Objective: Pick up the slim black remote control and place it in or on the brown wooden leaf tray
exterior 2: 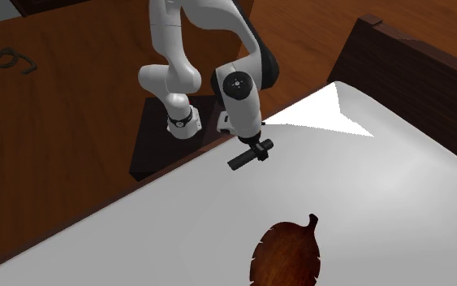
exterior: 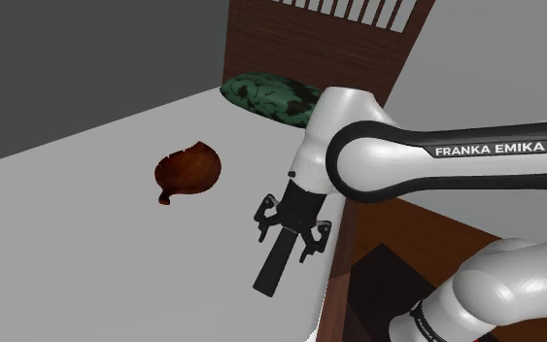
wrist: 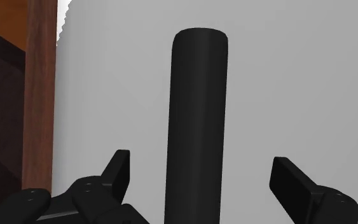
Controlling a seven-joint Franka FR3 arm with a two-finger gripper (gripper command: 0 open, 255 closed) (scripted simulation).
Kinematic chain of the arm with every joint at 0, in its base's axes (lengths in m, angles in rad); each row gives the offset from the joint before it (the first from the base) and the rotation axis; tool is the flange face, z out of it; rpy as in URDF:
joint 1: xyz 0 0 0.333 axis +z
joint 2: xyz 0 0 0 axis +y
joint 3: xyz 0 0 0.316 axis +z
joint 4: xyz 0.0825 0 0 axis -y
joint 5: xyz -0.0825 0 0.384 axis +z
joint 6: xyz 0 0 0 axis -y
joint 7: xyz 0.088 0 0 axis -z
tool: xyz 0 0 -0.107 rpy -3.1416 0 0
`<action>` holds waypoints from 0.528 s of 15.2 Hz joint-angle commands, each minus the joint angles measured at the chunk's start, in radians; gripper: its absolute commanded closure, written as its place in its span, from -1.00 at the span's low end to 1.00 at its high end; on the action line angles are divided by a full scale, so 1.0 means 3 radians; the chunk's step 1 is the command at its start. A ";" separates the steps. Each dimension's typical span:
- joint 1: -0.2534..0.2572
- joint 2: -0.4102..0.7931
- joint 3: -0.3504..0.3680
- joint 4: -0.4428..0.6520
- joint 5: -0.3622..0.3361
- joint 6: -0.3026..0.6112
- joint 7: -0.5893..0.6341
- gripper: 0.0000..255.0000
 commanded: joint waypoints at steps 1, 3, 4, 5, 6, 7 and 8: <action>0.0002 0.0046 0.0062 -0.0049 0.0031 0.0106 0.0008 -1.00; -0.0006 0.0124 0.0142 -0.0102 0.0058 0.0245 0.0007 -1.00; -0.0007 0.0124 0.0142 -0.0102 0.0058 0.0245 0.0007 -1.00; -0.0006 0.0123 0.0142 -0.0102 0.0058 0.0245 0.0007 -1.00; -0.0006 0.0124 0.0142 -0.0102 0.0058 0.0245 0.0007 -1.00; -0.0006 0.0124 0.0142 -0.0102 0.0058 0.0245 0.0007 -1.00; -0.0006 0.0124 0.0142 -0.0102 0.0058 0.0245 0.0007 -1.00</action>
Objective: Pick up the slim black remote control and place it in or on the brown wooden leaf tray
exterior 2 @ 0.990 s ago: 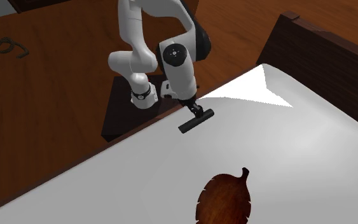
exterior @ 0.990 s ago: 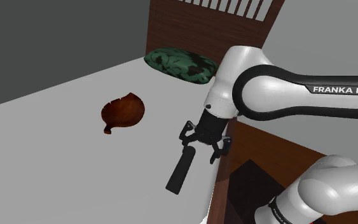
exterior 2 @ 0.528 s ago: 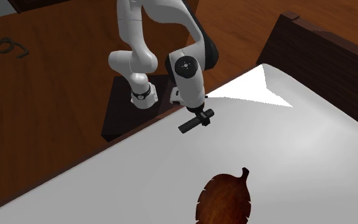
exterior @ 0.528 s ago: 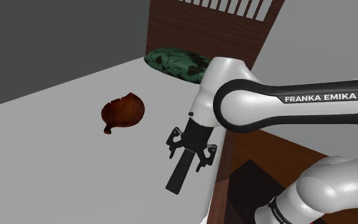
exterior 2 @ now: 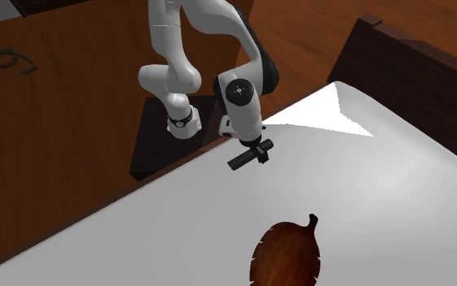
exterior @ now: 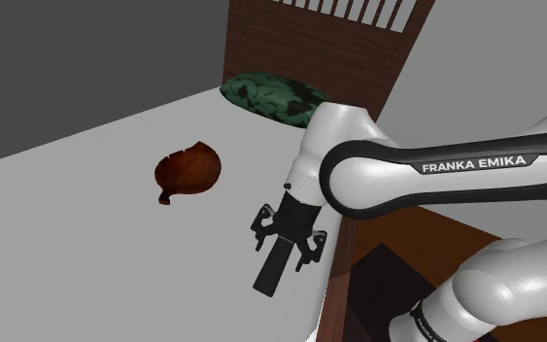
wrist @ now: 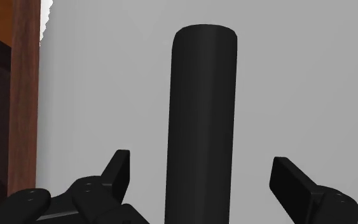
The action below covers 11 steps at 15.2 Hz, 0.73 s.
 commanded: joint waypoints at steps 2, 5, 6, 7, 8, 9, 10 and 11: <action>-0.0001 0.0003 0.0002 0.0000 0.0000 0.0004 0.0000 -1.00; -0.0001 0.0002 0.0002 -0.0001 0.0000 0.0003 0.0000 1.00; -0.0002 0.0004 0.0001 0.0000 -0.0001 0.0003 -0.0001 1.00; 0.0001 -0.0001 0.0001 -0.0001 0.0001 0.0001 0.0001 1.00; 0.0000 0.0001 0.0002 0.0000 0.0001 0.0003 0.0001 1.00; 0.0001 0.0003 0.0006 -0.0001 0.0003 0.0006 0.0003 1.00; 0.0004 0.0002 0.0008 -0.0003 0.0005 0.0008 0.0006 1.00; 0.0008 -0.0001 0.0010 -0.0007 0.0010 0.0010 0.0008 1.00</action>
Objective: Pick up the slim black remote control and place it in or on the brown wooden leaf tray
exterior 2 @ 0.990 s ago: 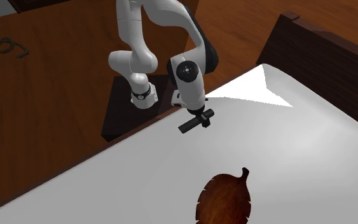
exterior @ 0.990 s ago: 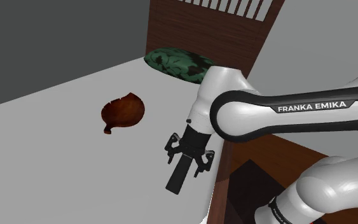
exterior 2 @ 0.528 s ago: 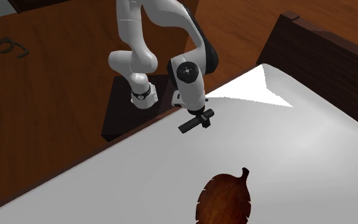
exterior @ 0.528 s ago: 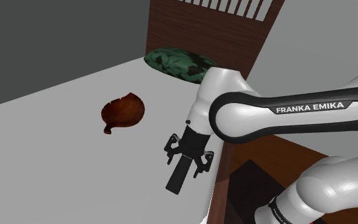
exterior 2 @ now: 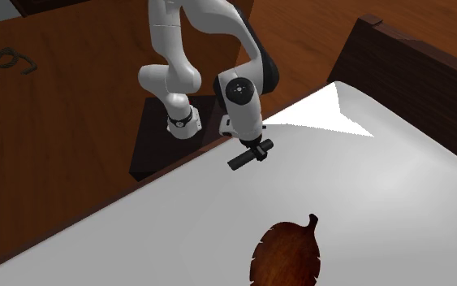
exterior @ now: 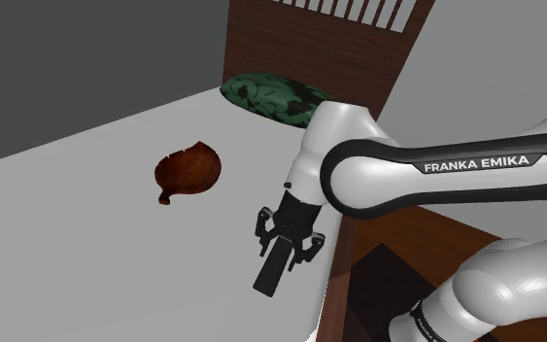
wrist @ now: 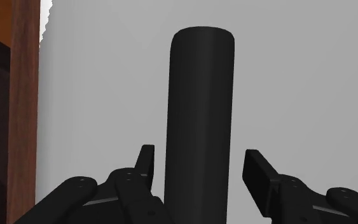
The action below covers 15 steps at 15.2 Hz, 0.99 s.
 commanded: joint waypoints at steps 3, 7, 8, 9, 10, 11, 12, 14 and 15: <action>-0.0001 -0.0009 -0.0017 0.0017 -0.0012 -0.0046 0.0001 1.00; 0.0016 -0.0116 -0.0113 0.0120 -0.0050 -0.0254 0.0036 1.00; 0.0019 -0.0139 -0.0136 0.0147 -0.0060 -0.0305 0.0045 1.00; 0.0021 -0.0161 -0.0159 0.0175 -0.0071 -0.0355 0.0054 1.00; 0.0024 -0.0182 -0.0181 0.0204 -0.0082 -0.0404 0.0064 1.00; 0.0026 -0.0202 -0.0203 0.0233 -0.0093 -0.0453 0.0073 1.00; 0.0027 -0.0220 -0.0224 0.0263 -0.0105 -0.0502 0.0083 1.00; 0.0029 -0.0254 -0.0266 0.0324 -0.0127 -0.0597 0.0103 1.00; 0.0030 -0.0269 -0.0286 0.0356 -0.0139 -0.0644 0.0113 1.00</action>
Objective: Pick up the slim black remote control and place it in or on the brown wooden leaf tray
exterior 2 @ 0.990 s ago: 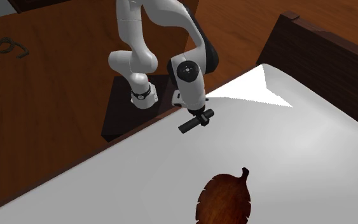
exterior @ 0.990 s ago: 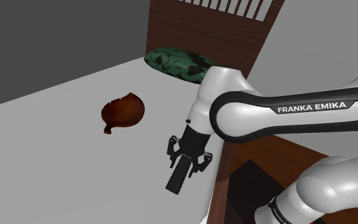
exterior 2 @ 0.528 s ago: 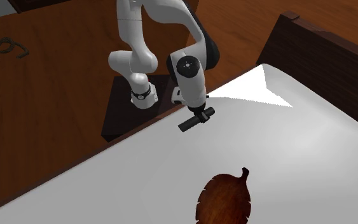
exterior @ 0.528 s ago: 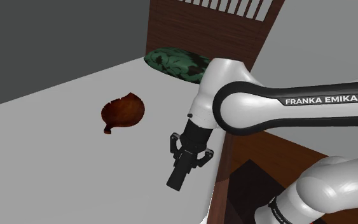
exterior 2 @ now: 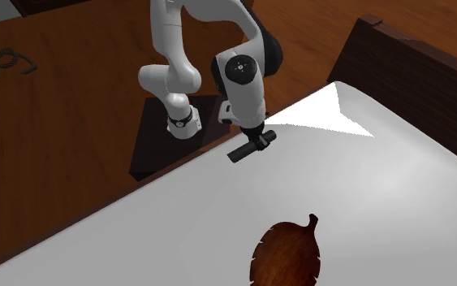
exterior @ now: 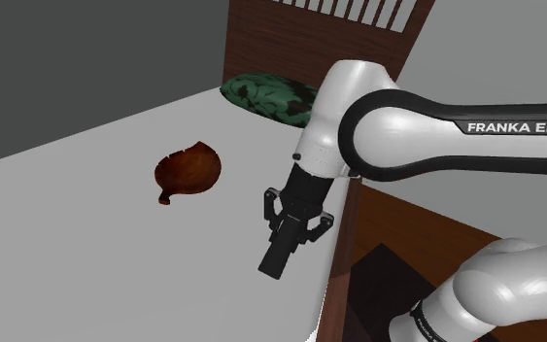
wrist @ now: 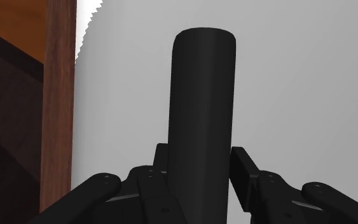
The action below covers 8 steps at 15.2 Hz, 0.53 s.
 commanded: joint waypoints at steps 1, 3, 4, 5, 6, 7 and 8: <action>-0.0001 -0.0027 -0.0039 0.0068 -0.0025 -0.0095 0.0021 1.00; -0.0001 -0.0052 -0.0077 0.0134 -0.0048 -0.0187 0.0041 1.00; -0.0002 -0.0063 -0.0096 0.0169 -0.0060 -0.0232 0.0052 1.00; -0.0003 -0.0073 -0.0114 0.0204 -0.0071 -0.0276 0.0062 1.00; -0.0004 -0.0081 -0.0131 0.0239 -0.0083 -0.0321 0.0073 1.00; -0.0005 -0.0086 -0.0141 0.0259 -0.0089 -0.0344 0.0079 1.00; -0.0080 0.0059 -0.0088 0.0357 -0.0147 -0.0293 0.0088 1.00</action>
